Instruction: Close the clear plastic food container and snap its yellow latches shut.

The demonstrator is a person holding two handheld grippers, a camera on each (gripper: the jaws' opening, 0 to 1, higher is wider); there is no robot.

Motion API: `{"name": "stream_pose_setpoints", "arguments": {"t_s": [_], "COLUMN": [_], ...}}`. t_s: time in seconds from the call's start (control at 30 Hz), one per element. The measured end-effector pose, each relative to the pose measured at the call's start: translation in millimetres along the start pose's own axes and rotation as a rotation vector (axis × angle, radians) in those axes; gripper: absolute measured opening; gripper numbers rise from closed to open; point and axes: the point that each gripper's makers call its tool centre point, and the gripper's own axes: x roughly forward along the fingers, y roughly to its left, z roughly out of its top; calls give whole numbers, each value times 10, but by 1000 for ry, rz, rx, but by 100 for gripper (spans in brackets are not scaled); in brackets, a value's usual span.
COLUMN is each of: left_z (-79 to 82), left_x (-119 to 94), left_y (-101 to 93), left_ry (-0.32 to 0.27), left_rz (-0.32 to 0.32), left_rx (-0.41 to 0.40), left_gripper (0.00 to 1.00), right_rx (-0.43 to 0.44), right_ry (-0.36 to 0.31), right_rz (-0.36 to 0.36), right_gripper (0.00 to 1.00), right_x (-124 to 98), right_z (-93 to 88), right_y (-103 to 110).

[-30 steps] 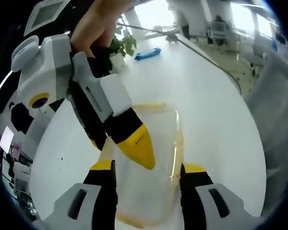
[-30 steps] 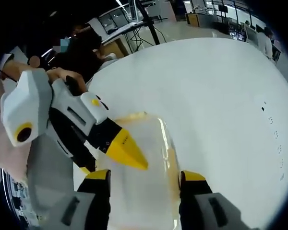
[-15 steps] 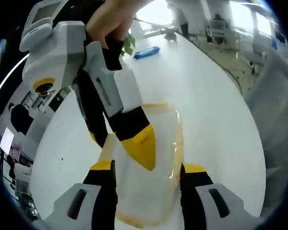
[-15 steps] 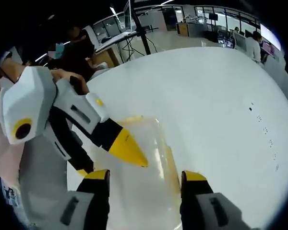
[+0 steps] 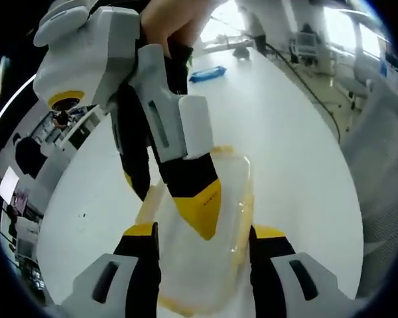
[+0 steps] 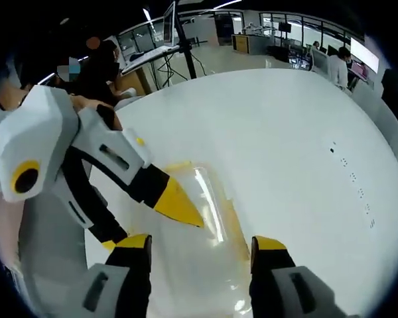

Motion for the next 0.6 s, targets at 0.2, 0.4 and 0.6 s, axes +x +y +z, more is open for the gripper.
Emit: {"name": "stream_pose_setpoints", "arguments": {"t_s": [0.2, 0.4, 0.6], "left_z": [12, 2, 45], "left_x": [-3, -79, -191], "left_y": [1, 35, 91], "left_ry": [-6, -1, -49], "left_rz": [-12, -6, 2], "left_rx": [-5, -49, -155], "left_gripper": [53, 53, 53], "right_rx": [60, 74, 114], "right_ry": [9, -11, -47], "right_rz": [-44, -81, -153], "right_gripper": [62, 64, 67], "right_x": [-23, -50, -92], "right_z": [-29, -46, -52], "right_y": [-29, -39, -76]}}
